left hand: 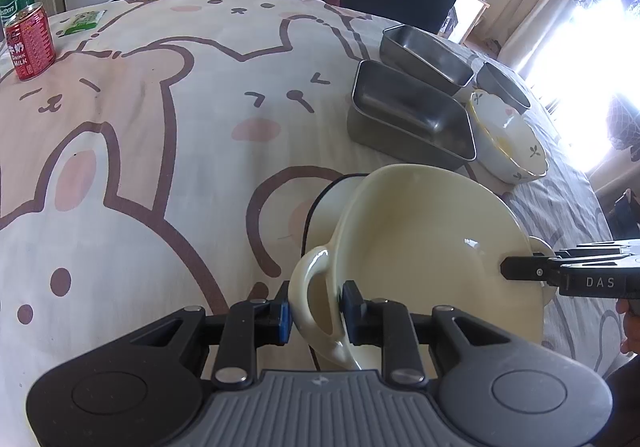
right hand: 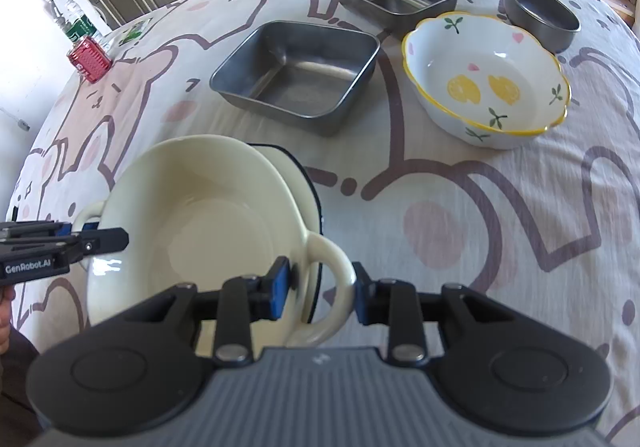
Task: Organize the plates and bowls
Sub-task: 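Lower the cream bowl onto the white plate with both tools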
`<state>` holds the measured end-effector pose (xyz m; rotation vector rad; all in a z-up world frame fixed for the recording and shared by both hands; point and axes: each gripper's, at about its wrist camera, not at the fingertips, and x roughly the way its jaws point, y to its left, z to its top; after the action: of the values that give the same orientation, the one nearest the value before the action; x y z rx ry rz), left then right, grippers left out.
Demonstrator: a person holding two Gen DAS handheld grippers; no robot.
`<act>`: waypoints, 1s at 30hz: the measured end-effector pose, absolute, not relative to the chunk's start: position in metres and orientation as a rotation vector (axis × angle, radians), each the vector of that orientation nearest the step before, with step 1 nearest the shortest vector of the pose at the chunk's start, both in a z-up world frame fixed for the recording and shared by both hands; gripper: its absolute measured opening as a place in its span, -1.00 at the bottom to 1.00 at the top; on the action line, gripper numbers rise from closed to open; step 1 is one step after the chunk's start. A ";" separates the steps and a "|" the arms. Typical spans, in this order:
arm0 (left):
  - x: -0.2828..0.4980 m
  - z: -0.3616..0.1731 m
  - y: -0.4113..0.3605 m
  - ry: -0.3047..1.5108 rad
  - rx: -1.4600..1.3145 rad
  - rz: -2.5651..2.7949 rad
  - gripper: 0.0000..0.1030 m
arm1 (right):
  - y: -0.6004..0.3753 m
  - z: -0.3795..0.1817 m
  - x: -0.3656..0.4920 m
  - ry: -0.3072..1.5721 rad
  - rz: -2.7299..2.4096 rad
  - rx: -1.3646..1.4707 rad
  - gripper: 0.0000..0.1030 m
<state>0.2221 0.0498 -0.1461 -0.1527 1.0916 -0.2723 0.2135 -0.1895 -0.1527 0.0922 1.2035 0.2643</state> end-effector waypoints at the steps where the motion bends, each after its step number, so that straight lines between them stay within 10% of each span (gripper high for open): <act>1: 0.222 -0.146 0.050 1.092 -0.148 -0.272 -0.46 | -0.189 -0.153 0.214 1.203 0.265 0.091 -0.28; 21: 0.224 -0.146 0.048 1.108 -0.082 -0.239 -0.07 | -0.184 -0.151 0.210 1.168 0.267 -0.009 -0.05; 30: 0.217 -0.143 0.043 1.114 -0.055 -0.255 0.44 | -0.177 -0.152 0.204 1.172 0.301 -0.033 0.30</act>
<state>0.2168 0.0433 -0.1430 -0.0554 1.1145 -0.2551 0.2044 -0.1766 -0.1518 -0.0329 1.1724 0.3014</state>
